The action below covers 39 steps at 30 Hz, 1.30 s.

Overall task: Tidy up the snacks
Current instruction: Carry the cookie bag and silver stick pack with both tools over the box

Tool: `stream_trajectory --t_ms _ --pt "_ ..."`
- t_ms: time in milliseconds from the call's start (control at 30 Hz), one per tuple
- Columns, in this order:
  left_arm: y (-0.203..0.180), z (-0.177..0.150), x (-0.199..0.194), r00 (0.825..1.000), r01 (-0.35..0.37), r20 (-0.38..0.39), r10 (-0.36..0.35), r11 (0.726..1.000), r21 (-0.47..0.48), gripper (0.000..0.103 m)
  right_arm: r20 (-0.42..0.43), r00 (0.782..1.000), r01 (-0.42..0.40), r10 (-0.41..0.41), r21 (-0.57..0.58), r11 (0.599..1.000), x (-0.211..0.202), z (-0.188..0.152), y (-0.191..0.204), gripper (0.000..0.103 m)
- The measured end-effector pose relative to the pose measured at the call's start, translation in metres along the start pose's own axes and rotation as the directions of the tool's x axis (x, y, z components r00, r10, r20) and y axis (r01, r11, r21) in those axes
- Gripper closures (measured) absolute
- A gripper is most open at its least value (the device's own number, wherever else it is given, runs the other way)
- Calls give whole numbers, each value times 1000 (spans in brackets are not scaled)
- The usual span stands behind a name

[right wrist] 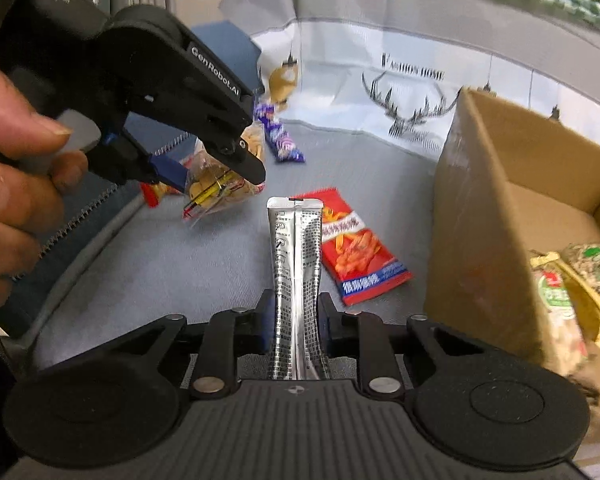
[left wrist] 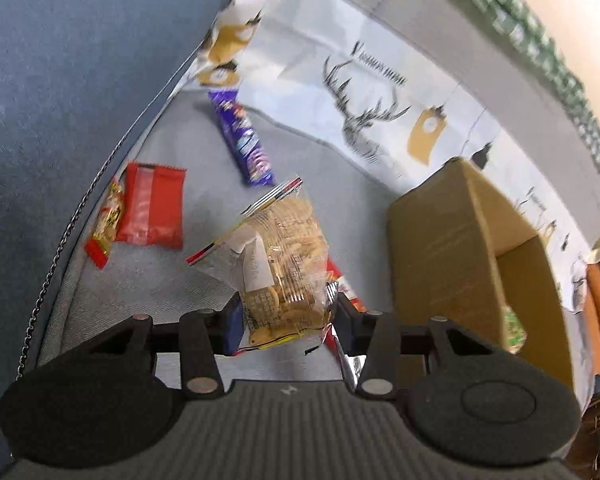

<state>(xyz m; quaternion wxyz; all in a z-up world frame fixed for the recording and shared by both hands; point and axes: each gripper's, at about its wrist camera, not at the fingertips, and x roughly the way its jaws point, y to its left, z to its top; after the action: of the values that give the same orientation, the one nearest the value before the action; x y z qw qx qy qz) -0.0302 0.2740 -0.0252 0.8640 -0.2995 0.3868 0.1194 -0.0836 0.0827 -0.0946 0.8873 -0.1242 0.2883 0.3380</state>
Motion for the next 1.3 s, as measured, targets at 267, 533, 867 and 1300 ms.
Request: stream_trajectory --t_ms 267,533,867,1300 --pt "-15 -1 -25 989 92 117 -95 995 29 53 125 992 -24 16 65 998 -44 18 -17 81" --pt "-37 3 -32 967 141 206 -149 988 57 53 284 959 -32 -1 113 993 -91 51 -61 82" --pt "-63 2 -22 959 171 206 -195 977 131 53 312 926 146 -212 222 964 -97 61 -174 82" --pt "-124 -11 -15 915 254 254 -315 935 246 53 231 923 269 -307 181 946 -91 37 -204 82"
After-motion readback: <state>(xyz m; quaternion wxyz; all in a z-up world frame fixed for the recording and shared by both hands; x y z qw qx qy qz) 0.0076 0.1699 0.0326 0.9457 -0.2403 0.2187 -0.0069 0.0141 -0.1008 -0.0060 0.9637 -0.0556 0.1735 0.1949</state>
